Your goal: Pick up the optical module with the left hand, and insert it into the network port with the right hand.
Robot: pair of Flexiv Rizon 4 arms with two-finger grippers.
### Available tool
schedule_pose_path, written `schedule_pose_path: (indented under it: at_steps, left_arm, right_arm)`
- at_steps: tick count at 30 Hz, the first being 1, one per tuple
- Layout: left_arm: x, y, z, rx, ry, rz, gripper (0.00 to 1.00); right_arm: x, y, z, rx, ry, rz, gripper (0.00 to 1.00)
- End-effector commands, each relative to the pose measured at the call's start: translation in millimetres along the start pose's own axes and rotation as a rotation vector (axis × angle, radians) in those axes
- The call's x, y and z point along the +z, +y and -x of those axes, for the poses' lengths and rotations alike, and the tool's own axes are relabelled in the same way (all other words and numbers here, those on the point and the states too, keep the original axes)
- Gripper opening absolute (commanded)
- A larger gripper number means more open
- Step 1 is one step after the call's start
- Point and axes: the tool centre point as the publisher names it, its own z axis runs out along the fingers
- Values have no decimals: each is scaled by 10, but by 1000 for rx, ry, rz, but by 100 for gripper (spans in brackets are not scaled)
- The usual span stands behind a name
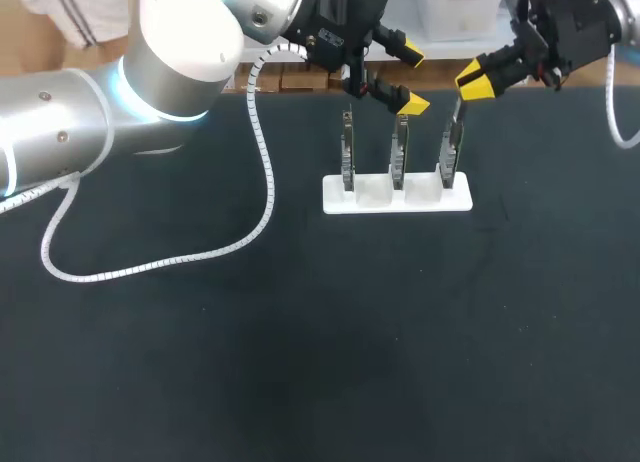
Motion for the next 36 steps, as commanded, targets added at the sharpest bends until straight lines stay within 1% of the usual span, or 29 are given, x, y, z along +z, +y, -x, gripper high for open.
schedule_pose_path:
  at_steps: [1,17,23,28,36]
  left_arm:
    - [7,27,12,-2,7,-5,100]
    - [7,27,12,-2,7,-5,100]
    - [7,27,12,-2,7,-5,100]
    - [7,27,12,-2,7,-5,100]
    - [7,27,12,-2,7,-5,100]
  right_arm:
    - [-17,27,48,-12,12,-11,0]
    - [1,28,-39,-3,4,-15,0]
    - [-29,37,33,-26,9,-26,0]
    - [-42,44,53,-35,14,-31,0]
    - [-22,-18,-32,-22,18,-14,0]
